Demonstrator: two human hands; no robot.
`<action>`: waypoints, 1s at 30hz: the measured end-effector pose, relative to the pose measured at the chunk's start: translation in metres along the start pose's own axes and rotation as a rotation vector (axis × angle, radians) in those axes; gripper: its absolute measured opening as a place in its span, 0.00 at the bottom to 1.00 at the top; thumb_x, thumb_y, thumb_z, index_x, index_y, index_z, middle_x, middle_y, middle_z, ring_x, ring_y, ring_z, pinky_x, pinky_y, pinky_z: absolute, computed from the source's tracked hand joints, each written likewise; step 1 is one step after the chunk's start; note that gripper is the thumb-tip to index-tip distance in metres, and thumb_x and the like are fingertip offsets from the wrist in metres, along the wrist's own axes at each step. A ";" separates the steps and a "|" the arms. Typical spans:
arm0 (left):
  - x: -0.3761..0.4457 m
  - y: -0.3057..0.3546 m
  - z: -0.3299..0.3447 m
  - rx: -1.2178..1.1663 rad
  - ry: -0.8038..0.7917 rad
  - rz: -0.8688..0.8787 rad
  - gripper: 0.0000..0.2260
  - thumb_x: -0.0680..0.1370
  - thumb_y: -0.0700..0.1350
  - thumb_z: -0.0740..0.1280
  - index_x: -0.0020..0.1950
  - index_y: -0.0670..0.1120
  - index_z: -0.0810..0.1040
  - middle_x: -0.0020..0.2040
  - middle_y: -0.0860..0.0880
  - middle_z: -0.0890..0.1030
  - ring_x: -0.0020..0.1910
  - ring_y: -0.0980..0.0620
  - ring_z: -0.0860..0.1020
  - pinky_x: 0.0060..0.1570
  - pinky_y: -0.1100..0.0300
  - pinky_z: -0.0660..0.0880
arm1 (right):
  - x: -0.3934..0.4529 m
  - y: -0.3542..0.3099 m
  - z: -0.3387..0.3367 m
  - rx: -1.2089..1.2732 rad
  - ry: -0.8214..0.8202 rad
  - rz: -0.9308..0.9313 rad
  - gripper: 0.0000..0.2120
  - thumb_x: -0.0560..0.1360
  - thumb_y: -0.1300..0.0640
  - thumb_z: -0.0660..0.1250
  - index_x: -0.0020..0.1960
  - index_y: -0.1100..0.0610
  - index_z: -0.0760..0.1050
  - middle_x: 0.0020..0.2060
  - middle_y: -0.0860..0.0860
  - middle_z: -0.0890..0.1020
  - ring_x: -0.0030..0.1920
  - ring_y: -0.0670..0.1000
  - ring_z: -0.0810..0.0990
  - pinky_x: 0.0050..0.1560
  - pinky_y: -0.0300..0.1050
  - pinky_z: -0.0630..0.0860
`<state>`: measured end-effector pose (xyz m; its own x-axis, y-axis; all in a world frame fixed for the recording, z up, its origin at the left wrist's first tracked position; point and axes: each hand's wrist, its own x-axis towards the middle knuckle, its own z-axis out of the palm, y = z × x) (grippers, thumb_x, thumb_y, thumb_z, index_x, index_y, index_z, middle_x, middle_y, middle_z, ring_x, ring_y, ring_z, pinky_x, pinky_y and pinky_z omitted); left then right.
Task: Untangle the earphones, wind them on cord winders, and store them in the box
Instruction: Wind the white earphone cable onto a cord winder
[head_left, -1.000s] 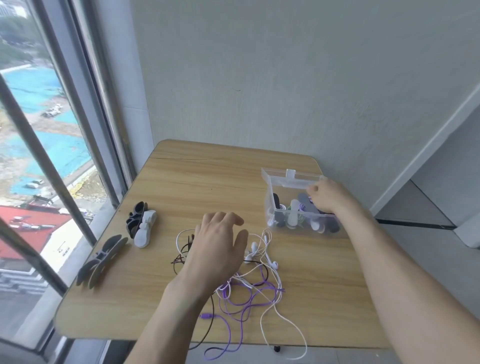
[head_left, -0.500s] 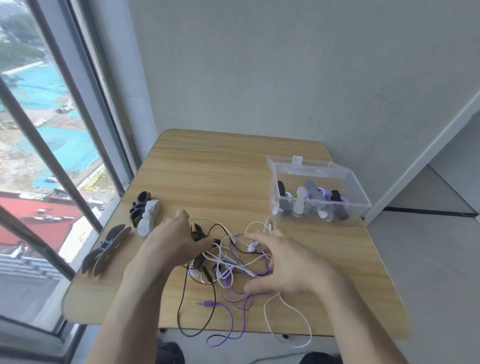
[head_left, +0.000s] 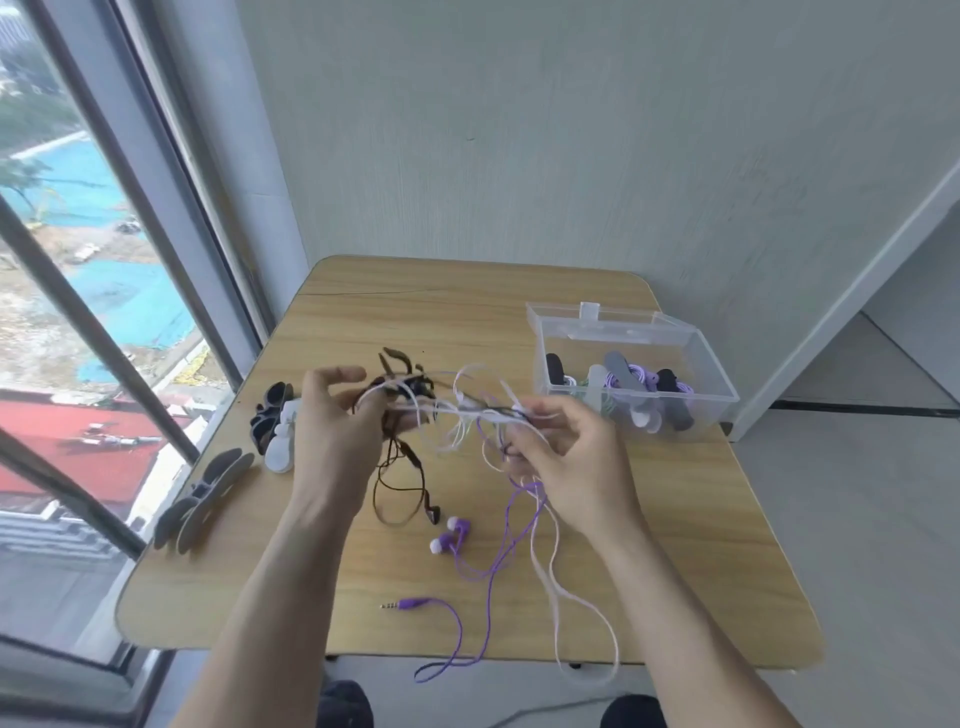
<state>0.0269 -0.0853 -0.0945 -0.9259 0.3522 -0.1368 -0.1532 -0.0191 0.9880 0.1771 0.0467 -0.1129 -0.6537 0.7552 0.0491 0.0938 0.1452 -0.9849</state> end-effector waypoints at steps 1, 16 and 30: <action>-0.002 0.004 0.004 -0.091 0.024 0.042 0.07 0.81 0.34 0.63 0.54 0.44 0.69 0.46 0.42 0.83 0.38 0.48 0.86 0.48 0.51 0.82 | 0.001 -0.004 0.000 0.085 0.014 -0.051 0.09 0.76 0.64 0.72 0.54 0.55 0.79 0.42 0.51 0.85 0.40 0.53 0.87 0.42 0.51 0.84; -0.019 0.005 -0.022 0.843 0.041 0.348 0.15 0.77 0.47 0.68 0.63 0.58 0.75 0.62 0.51 0.74 0.66 0.49 0.70 0.65 0.53 0.68 | 0.001 -0.005 -0.057 -0.539 -0.100 0.058 0.20 0.69 0.47 0.78 0.58 0.47 0.78 0.45 0.42 0.82 0.39 0.40 0.80 0.41 0.30 0.73; -0.034 -0.047 0.024 0.921 -0.434 0.670 0.02 0.76 0.48 0.73 0.45 0.53 0.80 0.43 0.57 0.75 0.49 0.53 0.73 0.51 0.61 0.69 | -0.003 0.010 -0.025 -0.540 -0.259 -0.154 0.05 0.75 0.50 0.74 0.43 0.51 0.84 0.40 0.45 0.79 0.38 0.41 0.76 0.41 0.33 0.69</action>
<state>0.0742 -0.0736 -0.1342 -0.5081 0.8141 0.2811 0.7764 0.2916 0.5587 0.1985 0.0615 -0.1187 -0.8449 0.5297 0.0750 0.3068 0.5945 -0.7432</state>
